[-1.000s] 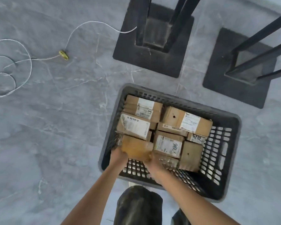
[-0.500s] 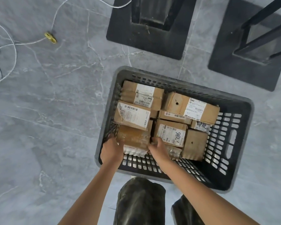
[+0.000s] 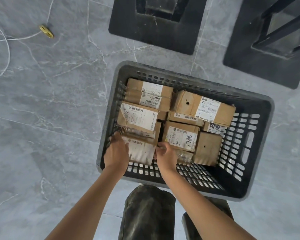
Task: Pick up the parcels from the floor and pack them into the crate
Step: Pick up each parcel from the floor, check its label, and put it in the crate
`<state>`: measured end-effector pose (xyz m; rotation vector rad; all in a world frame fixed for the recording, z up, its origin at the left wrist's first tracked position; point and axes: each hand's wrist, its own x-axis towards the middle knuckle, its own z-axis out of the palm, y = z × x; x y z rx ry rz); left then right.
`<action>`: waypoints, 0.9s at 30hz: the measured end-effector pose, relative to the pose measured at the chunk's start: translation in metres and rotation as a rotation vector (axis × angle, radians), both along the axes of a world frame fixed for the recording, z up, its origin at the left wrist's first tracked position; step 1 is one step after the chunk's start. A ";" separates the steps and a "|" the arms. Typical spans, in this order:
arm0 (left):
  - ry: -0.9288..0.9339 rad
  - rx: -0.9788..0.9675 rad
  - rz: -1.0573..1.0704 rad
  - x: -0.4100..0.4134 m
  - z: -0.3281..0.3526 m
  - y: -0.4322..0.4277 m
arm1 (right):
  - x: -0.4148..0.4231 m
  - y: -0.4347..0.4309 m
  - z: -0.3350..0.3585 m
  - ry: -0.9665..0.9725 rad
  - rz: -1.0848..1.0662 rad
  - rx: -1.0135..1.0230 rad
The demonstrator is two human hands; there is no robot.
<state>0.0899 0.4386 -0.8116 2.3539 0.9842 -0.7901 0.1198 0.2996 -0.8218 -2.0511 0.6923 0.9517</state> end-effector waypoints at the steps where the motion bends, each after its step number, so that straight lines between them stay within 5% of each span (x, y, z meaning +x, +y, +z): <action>1: -0.016 0.009 0.043 0.001 0.001 -0.003 | 0.001 0.002 -0.001 0.040 -0.027 0.036; 8: 0.006 -0.022 -0.145 -0.028 0.009 -0.038 | -0.005 -0.019 0.004 0.309 -0.300 0.441; 14: 0.127 -0.021 -0.410 -0.030 0.009 -0.048 | 0.006 -0.022 0.003 0.357 -0.306 0.564; 21: 0.204 0.054 -0.439 -0.028 0.006 -0.060 | 0.024 -0.026 0.001 0.433 -0.131 0.524; 25: 0.204 0.008 -0.402 -0.027 0.009 -0.059 | 0.023 -0.025 0.010 0.405 0.349 0.326; 27: 0.214 -0.022 -0.412 -0.024 0.020 -0.053 | 0.020 -0.028 0.018 0.355 0.406 0.222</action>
